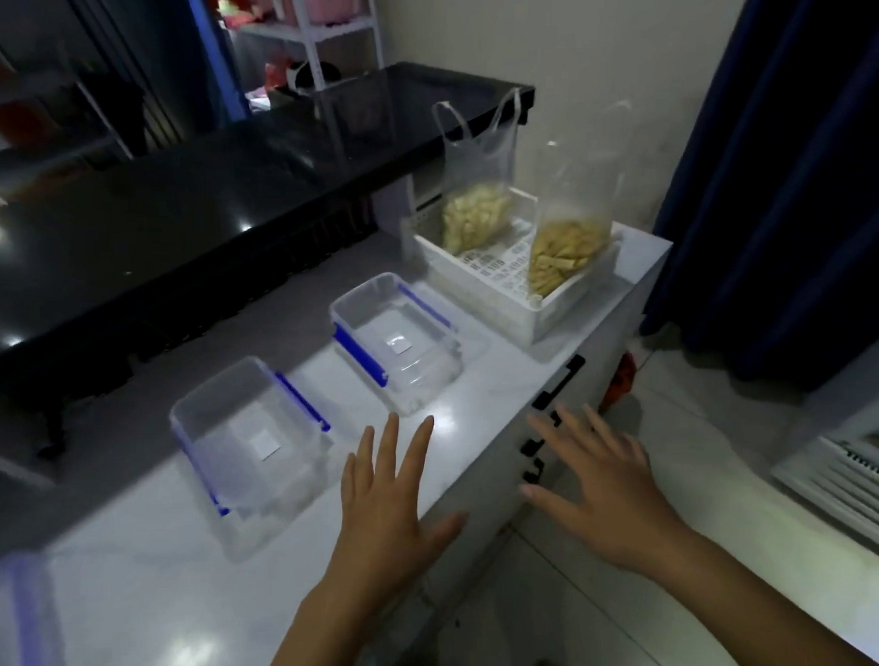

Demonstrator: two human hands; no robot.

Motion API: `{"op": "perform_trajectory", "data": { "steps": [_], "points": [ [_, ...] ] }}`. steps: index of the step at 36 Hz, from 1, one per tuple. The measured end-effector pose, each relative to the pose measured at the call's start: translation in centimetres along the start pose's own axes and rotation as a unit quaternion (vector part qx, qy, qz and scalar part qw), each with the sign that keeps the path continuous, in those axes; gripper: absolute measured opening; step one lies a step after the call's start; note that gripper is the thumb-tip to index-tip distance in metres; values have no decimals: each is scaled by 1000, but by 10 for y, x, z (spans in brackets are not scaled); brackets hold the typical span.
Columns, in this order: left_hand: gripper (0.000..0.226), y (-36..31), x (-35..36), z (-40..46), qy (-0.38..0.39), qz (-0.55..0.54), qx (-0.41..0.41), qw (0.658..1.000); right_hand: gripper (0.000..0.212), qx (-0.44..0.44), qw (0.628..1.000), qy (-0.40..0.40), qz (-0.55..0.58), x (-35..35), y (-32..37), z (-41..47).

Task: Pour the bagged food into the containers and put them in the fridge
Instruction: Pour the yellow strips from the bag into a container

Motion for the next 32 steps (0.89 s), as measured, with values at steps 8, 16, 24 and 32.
{"op": "perform_trajectory", "data": {
  "steps": [8, 16, 24, 32],
  "points": [
    [95, -79, 3, 65, 25, -19, 48, 998, 81, 19, 997, -64, 30, -70, -77, 27],
    [98, -129, -35, 193, -75, -169, 58, 981, 70, 63, 993, -91, 42, -127, -152, 89],
    [103, -179, -72, 342, -168, -274, 22, 947, 84, 54, 982, -138, 115, -223, -194, 183],
    [108, -238, -74, 432, -158, -207, 34, 965, 54, 94, 880, -168, 433, -279, -209, 293]
  ]
}}
Point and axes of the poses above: each hand's wrist, its own z-axis towards the middle knuckle, its own x-axis out of the palm, y = z × x, the point moved 5 cm from there along z, towards the middle knuckle, and after that the axes turned 5 degrees about -x, right-handed, at the moved point
